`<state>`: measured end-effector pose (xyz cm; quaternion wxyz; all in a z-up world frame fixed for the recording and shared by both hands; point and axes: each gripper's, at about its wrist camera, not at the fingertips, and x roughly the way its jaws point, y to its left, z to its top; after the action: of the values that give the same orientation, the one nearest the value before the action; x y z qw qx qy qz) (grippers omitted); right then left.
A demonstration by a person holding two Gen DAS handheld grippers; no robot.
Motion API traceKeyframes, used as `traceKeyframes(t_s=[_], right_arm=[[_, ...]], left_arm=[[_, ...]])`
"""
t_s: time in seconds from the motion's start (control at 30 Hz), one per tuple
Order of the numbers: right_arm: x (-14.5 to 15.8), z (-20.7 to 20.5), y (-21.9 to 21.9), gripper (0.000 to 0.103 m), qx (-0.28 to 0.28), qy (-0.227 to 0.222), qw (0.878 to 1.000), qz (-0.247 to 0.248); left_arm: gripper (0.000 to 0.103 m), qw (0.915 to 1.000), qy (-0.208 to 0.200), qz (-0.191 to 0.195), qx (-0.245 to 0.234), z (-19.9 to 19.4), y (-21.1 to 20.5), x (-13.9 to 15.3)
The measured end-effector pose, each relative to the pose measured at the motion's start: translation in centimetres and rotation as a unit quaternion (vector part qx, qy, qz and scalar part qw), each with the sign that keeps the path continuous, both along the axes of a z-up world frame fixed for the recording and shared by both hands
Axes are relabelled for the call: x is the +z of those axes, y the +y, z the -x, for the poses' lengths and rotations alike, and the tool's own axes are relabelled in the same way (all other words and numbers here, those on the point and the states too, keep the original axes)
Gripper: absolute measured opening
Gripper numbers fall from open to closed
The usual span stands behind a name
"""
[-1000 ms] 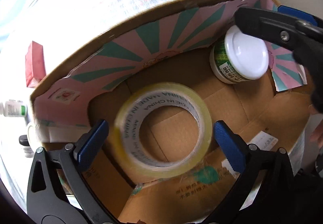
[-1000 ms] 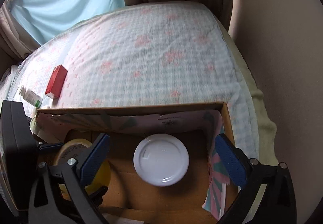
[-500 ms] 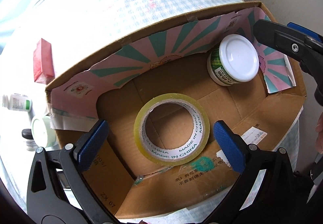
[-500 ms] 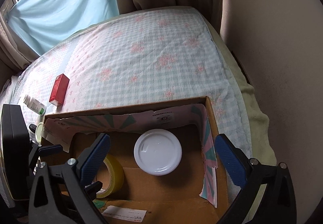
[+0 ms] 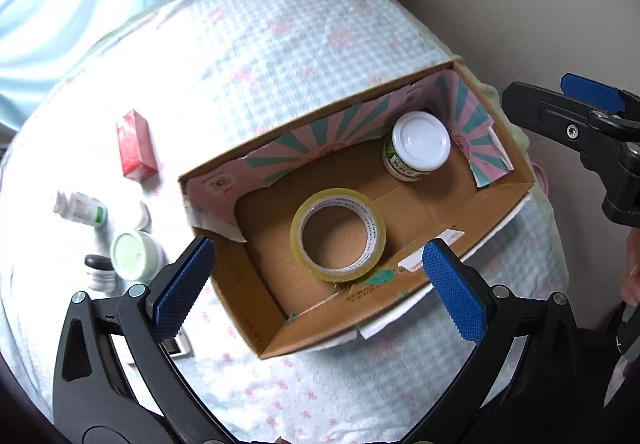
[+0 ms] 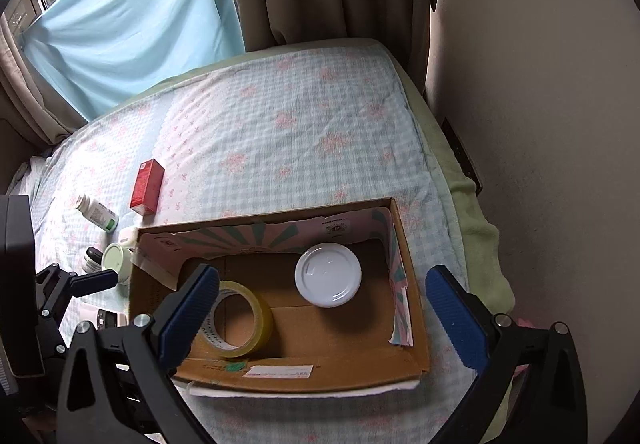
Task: Organize rigid objects
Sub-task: 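Move both tools back toward the remaining objects on the bed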
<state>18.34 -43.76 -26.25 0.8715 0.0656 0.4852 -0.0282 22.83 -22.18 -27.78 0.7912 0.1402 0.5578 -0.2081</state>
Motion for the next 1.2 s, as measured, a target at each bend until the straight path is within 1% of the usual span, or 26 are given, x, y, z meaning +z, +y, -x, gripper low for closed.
traceKeyframes(t_s=[0.03,0.1,0.17,0.23,0.37,0.47,0.57,0.63,0.73,0.8,0.87,0.97,1.07,1.2], right_arm=[[0.9,0.6,0.3,0.103,-0.001,-0.004,1.000,-0.001],[2.6,1.9,1.0,0.103,-0.006,-0.014,1.000,0.001],[4.3,3.1,2.0,0.103,-0.009,-0.020,1.000,0.008],[5.8,4.2,3.2,0.103,-0.006,-0.025,1.000,0.011],[7.9,6.0,6.8,0.103,0.021,-0.031,0.999,0.004],[8.7,6.9,10.3,0.103,0.043,-0.036,0.998,0.015],[9.3,7.6,13.5,0.103,0.045,-0.046,0.998,0.006],[9.4,7.7,15.5,0.103,0.033,-0.050,0.998,-0.002],[9.4,7.5,18.7,0.103,0.026,-0.052,0.998,-0.010],[9.3,7.3,21.1,0.103,0.025,-0.052,0.998,-0.004],[9.2,7.1,23.4,0.103,0.022,-0.052,0.998,0.002],[8.9,6.8,26.8,0.103,0.010,-0.057,0.998,0.014],[8.2,6.5,29.7,0.103,-0.010,-0.063,0.998,0.022],[6.3,5.9,33.3,0.103,-0.030,-0.054,0.998,0.028]], left_arm=[[0.103,1.0000,-0.007,0.002,0.000,0.3,-0.6,0.9],[0.103,0.9998,-0.017,0.013,0.001,1.5,0.2,3.0],[0.103,0.9993,-0.024,0.027,0.007,2.4,1.8,5.2],[0.103,0.9988,-0.038,0.029,0.015,3.4,3.9,7.3],[0.103,0.9968,-0.067,0.035,0.026,4.7,9.1,10.3],[0.103,0.9948,-0.081,0.039,0.048,5.0,13.6,11.8],[0.103,0.9927,-0.085,0.054,0.067,4.7,18.3,13.2],[0.103,0.9915,-0.085,0.066,0.074,4.4,21.4,13.9],[0.103,0.9904,-0.086,0.076,0.078,4.0,25.2,14.1],[0.103,0.9911,-0.087,0.069,0.073,3.5,27.3,14.3],[0.103,0.9922,-0.092,0.053,0.065,2.9,29.2,14.1],[0.103,0.9941,-0.085,0.050,0.047,1.6,31.9,13.1],[0.103,0.9959,-0.075,0.037,0.035,-0.2,34.6,11.7],[0.103,0.9956,-0.084,0.039,0.007,-3.0,37.4,9.9]])
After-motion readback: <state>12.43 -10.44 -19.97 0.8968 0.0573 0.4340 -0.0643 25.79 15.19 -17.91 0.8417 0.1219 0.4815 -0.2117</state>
